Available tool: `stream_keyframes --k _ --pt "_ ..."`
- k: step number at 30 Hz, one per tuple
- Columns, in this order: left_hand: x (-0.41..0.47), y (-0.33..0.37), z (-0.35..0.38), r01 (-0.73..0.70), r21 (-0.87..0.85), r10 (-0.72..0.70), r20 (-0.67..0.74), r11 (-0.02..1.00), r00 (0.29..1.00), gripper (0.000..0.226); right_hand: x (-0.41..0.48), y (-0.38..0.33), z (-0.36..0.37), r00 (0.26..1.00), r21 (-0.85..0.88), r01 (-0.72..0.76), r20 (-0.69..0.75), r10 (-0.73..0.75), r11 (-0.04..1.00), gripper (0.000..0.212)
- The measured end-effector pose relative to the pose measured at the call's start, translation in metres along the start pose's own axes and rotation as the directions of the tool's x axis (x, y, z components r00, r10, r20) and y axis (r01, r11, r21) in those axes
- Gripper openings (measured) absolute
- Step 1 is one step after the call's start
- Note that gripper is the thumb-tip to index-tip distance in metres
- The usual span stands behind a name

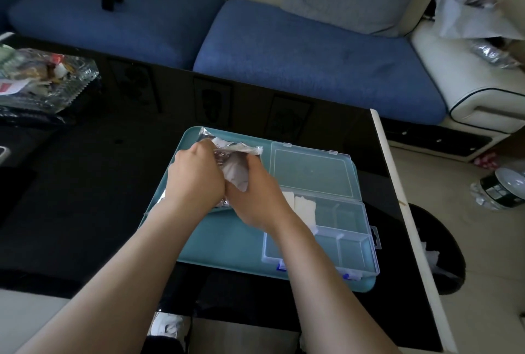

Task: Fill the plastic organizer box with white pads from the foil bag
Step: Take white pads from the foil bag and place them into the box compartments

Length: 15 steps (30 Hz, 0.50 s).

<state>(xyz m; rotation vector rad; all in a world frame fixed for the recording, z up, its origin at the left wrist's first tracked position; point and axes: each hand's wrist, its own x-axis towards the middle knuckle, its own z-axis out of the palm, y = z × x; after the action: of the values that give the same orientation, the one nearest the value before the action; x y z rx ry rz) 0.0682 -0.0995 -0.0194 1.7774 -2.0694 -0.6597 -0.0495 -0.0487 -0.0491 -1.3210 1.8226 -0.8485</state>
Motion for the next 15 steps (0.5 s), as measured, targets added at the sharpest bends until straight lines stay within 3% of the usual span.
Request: stream_keyframes --k 3,15 --pt "0.001 0.0 -0.001 0.013 -0.026 -0.013 -0.011 1.0 1.0 0.027 0.007 0.001 0.012 0.998 0.07 0.007 -0.063 -0.002 0.998 0.05" --pt "0.002 0.0 0.0 0.005 -0.089 -0.013 -0.081 0.996 0.997 0.012 0.02 0.009 0.025 0.974 -0.005 -0.046 -0.223 0.044 0.999 0.014"
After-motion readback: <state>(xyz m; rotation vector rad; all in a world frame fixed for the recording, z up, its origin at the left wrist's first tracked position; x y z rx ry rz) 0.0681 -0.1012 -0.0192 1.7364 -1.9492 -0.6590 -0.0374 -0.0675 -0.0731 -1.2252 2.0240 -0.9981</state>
